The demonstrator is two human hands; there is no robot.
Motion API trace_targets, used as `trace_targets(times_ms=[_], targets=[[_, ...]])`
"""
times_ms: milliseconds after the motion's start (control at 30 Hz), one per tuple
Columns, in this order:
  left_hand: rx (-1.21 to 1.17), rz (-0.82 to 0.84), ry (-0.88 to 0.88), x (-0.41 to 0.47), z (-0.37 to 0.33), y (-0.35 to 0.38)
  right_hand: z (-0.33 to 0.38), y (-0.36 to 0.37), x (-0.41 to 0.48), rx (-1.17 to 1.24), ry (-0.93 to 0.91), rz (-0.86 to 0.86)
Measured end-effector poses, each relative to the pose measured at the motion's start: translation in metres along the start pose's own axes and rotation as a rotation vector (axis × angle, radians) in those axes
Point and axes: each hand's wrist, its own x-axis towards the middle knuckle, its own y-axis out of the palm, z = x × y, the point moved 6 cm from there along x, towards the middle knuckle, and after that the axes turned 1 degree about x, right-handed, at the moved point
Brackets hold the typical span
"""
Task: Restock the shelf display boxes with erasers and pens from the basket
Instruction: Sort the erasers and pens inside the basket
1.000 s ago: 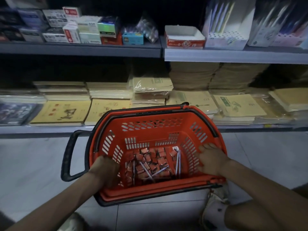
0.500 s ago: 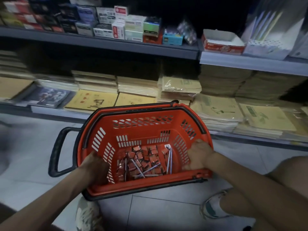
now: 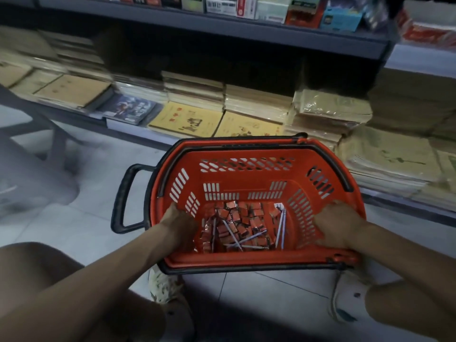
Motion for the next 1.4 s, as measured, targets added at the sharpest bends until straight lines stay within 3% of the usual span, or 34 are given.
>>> trace_targets(times_ms=[133, 300, 400, 533, 833, 1400], targets=[[-0.08, -0.099, 0.05, 0.02, -0.021, -0.012, 0.028, -0.005, 0.023, 0.035, -0.042, -0.019], [-0.039, 0.006, 0.012, 0.035, -0.029, -0.005, 0.097, -0.002, 0.084, 0.115, -0.237, 0.037], [-0.03, 0.007, -0.019, 0.043, -0.018, -0.005, 0.136, 0.013, 0.116, 0.224, -0.301, 0.09], [-0.073, -0.006, -0.022, 0.048, -0.016, 0.0, 0.165, 0.035, 0.143, 0.183, -0.352, 0.13], [-0.156, -0.035, 0.009, 0.054, -0.01, 0.016, 0.181, 0.053, 0.164, 0.02, -0.464, 0.057], [-0.224, -0.019, 0.006, 0.042, -0.004, -0.001, 0.127, 0.064, 0.162, 0.506, -0.323, 0.126]])
